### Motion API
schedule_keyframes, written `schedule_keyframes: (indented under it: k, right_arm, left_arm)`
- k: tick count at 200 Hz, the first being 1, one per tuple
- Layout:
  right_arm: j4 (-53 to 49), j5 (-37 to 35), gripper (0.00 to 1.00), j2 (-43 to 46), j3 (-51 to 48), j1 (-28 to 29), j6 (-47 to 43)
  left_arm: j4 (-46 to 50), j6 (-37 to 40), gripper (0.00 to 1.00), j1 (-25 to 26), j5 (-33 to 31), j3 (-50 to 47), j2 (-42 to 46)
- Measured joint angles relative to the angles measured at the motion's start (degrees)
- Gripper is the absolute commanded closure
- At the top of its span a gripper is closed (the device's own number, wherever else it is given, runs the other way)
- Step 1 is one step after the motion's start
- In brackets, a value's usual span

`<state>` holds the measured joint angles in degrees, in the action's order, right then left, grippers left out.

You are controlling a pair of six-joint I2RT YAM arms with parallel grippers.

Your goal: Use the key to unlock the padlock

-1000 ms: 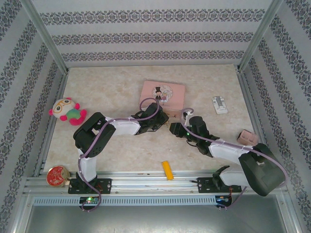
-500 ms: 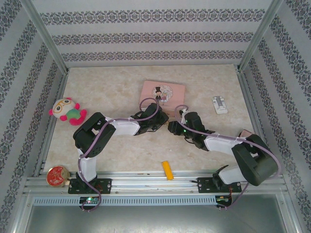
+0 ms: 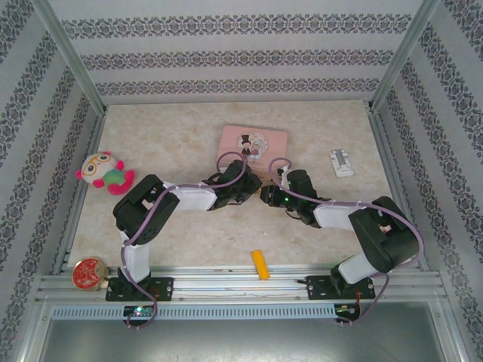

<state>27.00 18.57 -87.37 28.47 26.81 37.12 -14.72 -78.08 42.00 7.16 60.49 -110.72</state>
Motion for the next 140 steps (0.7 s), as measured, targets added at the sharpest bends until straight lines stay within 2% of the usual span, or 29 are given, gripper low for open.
schedule_keyframes:
  k: [50, 122, 140]
  right_arm:
    - [3.45, 1.70, 0.78, -2.51, 0.00, -0.94, 0.59]
    - [10.08, 4.76, 0.78, -5.64, -0.79, -1.60, 4.00]
    - [12.24, 5.38, 0.87, -6.71, -0.94, -1.60, 5.29]
  left_arm:
    - [-0.17, -0.02, 1.00, -0.02, 0.24, -0.13, 0.09]
    - [-0.81, 0.00, 1.00, -0.33, 1.01, -0.28, 0.09]
    - [-0.83, 0.02, 0.97, -0.52, 1.36, -0.28, 0.09]
